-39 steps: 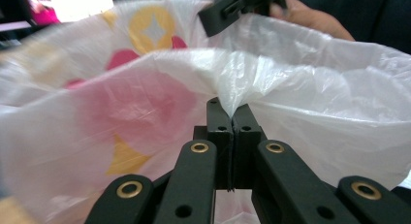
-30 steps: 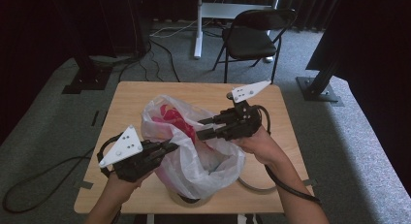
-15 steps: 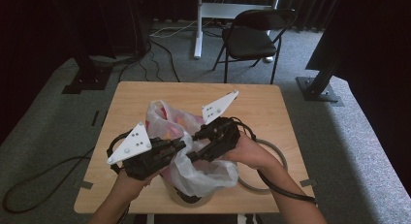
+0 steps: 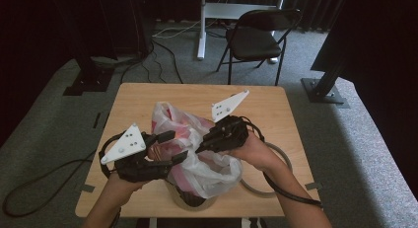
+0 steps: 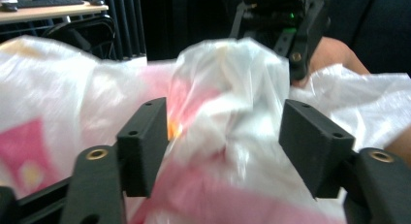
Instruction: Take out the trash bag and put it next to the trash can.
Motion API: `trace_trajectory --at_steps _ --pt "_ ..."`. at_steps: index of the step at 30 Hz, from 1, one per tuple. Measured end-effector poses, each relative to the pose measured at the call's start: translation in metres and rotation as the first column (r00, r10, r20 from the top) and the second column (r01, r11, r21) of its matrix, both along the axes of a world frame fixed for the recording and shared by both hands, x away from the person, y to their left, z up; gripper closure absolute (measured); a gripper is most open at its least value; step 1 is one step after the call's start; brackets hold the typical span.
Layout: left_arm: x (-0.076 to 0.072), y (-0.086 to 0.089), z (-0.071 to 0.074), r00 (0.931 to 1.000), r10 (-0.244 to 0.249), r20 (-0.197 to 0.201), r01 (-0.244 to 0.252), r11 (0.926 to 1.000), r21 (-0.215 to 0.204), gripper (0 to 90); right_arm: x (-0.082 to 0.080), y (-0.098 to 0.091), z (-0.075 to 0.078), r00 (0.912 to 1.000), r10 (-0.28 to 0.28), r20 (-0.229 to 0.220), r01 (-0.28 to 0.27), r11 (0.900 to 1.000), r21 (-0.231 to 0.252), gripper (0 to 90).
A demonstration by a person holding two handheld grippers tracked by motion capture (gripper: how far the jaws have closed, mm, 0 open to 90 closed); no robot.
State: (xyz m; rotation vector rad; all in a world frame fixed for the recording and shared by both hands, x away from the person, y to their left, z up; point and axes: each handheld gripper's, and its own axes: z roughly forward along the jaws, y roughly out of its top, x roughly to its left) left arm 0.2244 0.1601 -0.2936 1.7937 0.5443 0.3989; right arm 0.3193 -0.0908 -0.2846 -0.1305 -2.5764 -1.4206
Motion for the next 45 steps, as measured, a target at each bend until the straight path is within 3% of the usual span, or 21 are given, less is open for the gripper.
trace_trajectory --at_steps 4,11,18,20,29,35,36,37,42,45 --pt "-0.003 0.009 -0.004 0.9998 -0.001 -0.017 0.001 1.0 -0.007 31.9 0.004 -0.006 0.003 0.9998 -0.018 -0.004 0.018 0.9996 0.022 88.8" --pt "-0.014 0.015 -0.013 0.9997 0.007 -0.022 -0.006 0.9997 0.025 30.6 0.012 -0.02 0.017 0.9986 -0.051 -0.014 0.052 0.994 0.097 88.8" --pt "-0.017 0.021 -0.021 0.9986 0.002 -0.054 -0.001 0.9999 0.014 27.0 0.014 -0.023 0.036 0.9982 -0.059 0.007 0.058 0.9916 0.116 88.8" --pt "-0.017 0.023 -0.022 0.9979 0.003 -0.064 -0.002 0.9999 0.014 22.3 0.015 -0.024 0.041 0.998 -0.062 0.011 0.06 0.9905 0.123 88.8" --pt "-0.022 0.03 -0.031 0.9964 0.028 -0.08 -0.025 0.9988 0.041 11.1 0.018 -0.027 0.061 0.9964 -0.081 0.027 0.076 0.987 0.141 88.7" --pt "-0.027 0.034 -0.036 0.9933 0.093 -0.069 -0.089 0.9939 0.065 8.4 0.019 -0.03 0.068 0.996 -0.085 0.03 0.079 0.9846 0.156 88.7" --pt "-0.027 0.035 -0.037 0.9927 0.1 -0.067 -0.094 0.9919 0.085 1.0 0.019 -0.03 0.07 0.9959 -0.086 0.029 0.08 0.9839 0.16 88.7" --pt "-0.027 0.036 -0.039 0.992 0.105 -0.071 -0.098 0.9908 0.093 0.0 0.02 -0.031 0.072 0.9959 -0.086 0.027 0.08 0.9831 0.164 88.8" --pt "-0.027 0.043 -0.049 0.9871 0.148 -0.06 -0.141 0.983 0.118 0.0 0.023 -0.034 0.083 0.995 -0.093 0.036 0.085 0.9809 0.175 88.7" --pt "-0.025 0.05 -0.058 0.9825 0.171 -0.074 -0.164 0.9825 0.089 0.0 0.024 -0.037 0.09 0.9948 -0.095 0.039 0.086 0.9783 0.189 88.7"
